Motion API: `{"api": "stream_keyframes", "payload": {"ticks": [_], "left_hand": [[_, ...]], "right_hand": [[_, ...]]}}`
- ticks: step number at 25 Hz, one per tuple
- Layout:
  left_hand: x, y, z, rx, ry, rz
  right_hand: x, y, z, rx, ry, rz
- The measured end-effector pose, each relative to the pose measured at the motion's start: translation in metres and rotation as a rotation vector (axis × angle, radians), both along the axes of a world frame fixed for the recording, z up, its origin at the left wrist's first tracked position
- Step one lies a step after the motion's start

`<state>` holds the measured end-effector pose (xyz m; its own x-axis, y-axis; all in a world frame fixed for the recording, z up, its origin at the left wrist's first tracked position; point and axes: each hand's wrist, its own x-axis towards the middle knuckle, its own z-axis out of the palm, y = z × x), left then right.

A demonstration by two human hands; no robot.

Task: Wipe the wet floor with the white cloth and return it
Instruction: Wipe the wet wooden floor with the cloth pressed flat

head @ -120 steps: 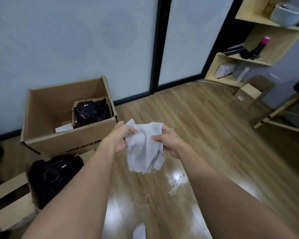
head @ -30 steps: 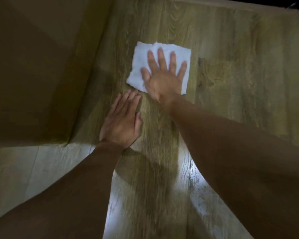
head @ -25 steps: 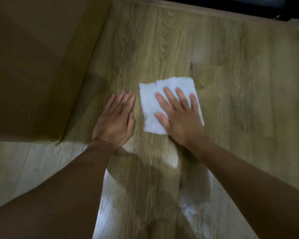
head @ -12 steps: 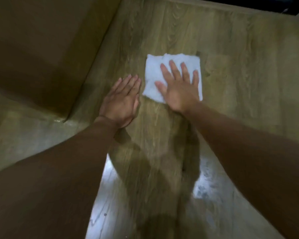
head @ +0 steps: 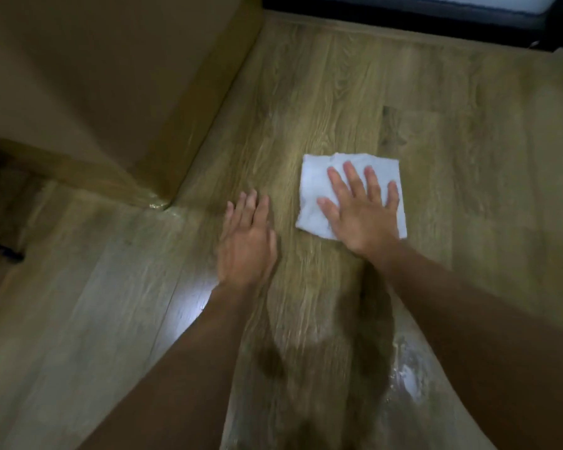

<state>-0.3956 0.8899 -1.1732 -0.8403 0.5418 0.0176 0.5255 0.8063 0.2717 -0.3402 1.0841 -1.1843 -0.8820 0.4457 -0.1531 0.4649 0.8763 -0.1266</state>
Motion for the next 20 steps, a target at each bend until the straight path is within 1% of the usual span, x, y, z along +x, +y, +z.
{"api": "stream_keyframes", "payload": {"ticks": [3,5,7,8,9,10,11,12,14,15,16,18,20], "left_hand": [[0.005,-0.008,-0.009,0.088,0.040,0.003],[0.003,-0.002,-0.009,0.160,0.028,0.067],[0.006,-0.004,-0.009,0.260,-0.026,0.110],[0.007,-0.007,-0.007,0.321,-0.087,0.128],[0.008,-0.009,-0.005,0.370,-0.135,0.130],[0.007,-0.011,-0.004,0.401,-0.145,0.115],[0.006,-0.013,-0.003,0.421,-0.128,0.097],[0.003,-0.014,-0.004,0.431,-0.111,0.078],[0.001,-0.012,-0.007,0.431,-0.102,0.069],[0.001,-0.010,-0.009,0.427,-0.100,0.079],[0.002,-0.009,-0.011,0.416,-0.093,0.105],[0.000,-0.011,-0.014,0.369,-0.064,0.103],[-0.001,-0.011,-0.012,0.308,0.012,0.010]], "right_hand": [[-0.049,0.026,0.001,-0.065,0.024,-0.063],[-0.051,0.001,-0.004,-0.035,0.051,-0.076],[-0.015,-0.052,-0.010,0.044,0.105,0.034],[0.010,-0.074,-0.011,0.067,0.153,0.101],[0.030,-0.084,-0.010,0.092,0.151,0.152],[0.033,-0.081,-0.005,0.108,0.118,0.203],[0.020,-0.070,0.000,0.104,0.101,0.245],[-0.001,-0.059,0.005,0.080,0.084,0.233],[-0.046,-0.046,0.011,-0.020,0.034,0.081],[-0.059,-0.047,0.010,-0.081,0.010,0.006],[-0.062,-0.057,0.008,-0.114,0.006,-0.003],[-0.026,-0.083,0.004,-0.036,0.052,0.127],[0.033,-0.100,0.000,0.058,0.116,0.220]]}}
